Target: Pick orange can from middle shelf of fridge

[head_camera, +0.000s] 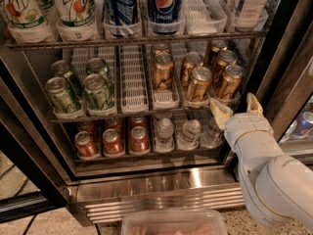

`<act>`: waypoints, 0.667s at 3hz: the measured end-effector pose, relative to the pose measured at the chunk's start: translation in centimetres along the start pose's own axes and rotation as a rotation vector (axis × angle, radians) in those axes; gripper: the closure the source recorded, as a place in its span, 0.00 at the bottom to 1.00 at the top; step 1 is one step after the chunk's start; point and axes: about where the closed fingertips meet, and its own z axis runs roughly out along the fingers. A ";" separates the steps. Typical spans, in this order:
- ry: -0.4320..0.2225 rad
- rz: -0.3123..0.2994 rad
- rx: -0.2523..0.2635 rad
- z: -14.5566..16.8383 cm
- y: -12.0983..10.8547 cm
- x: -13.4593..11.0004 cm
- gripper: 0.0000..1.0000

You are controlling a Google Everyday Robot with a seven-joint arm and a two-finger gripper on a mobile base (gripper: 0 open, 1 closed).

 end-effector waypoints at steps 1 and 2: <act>-0.014 0.018 0.024 0.6 0.3 -0.1 0.44; -0.026 0.013 0.053 1.2 -0.1 0.3 0.44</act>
Offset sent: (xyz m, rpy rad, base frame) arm 0.0168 -0.0076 -0.0079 -0.0049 -0.0558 -0.0825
